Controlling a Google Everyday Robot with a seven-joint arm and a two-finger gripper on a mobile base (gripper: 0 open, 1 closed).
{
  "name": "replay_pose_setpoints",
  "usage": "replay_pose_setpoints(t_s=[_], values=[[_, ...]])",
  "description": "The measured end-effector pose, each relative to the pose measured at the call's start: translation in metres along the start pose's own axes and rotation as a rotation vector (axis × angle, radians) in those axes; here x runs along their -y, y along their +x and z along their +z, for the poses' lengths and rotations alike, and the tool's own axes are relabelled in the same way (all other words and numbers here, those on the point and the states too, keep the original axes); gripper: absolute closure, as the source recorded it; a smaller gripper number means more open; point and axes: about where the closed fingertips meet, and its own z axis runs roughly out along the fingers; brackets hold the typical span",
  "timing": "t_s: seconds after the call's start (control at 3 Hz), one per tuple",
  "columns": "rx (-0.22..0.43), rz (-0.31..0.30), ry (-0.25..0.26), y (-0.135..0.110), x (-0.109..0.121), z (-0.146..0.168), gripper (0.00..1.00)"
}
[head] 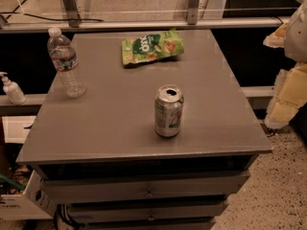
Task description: Move 7up can near green rice chip bag
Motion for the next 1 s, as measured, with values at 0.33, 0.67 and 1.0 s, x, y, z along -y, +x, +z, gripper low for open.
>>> replay_pose_setpoints(t_s=[0.33, 0.67, 1.0], values=[[0.0, 0.0, 0.0, 0.0, 0.0, 0.0, 0.0], [0.04, 0.009, -0.005, -0.002, 0.001, -0.003, 0.0], [0.146, 0.036, -0.065, -0.004, -0.007, 0.022, 0.0]])
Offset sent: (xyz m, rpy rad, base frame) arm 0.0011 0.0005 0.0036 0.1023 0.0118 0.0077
